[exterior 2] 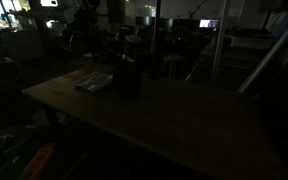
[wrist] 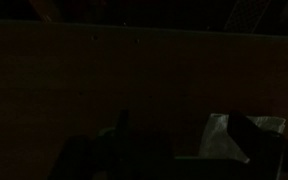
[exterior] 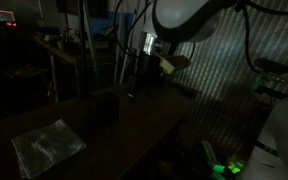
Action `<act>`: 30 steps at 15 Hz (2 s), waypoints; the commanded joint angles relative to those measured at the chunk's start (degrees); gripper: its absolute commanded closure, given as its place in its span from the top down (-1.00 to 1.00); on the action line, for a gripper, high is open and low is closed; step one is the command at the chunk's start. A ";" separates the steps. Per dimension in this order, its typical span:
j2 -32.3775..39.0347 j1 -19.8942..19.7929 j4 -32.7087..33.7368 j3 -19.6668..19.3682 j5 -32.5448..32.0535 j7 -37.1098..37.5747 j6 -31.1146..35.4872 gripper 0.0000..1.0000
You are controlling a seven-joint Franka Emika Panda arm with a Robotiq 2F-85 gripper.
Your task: Pick up the white towel and put it in the black basket on the right
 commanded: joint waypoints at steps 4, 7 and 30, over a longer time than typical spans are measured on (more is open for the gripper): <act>19.02 1.39 21.46 5.56 -0.63 6.02 0.19 1.00; 26.95 1.57 31.03 7.13 -2.42 7.62 -1.02 1.00; 66.75 12.99 72.33 7.43 -2.97 15.59 -5.63 1.00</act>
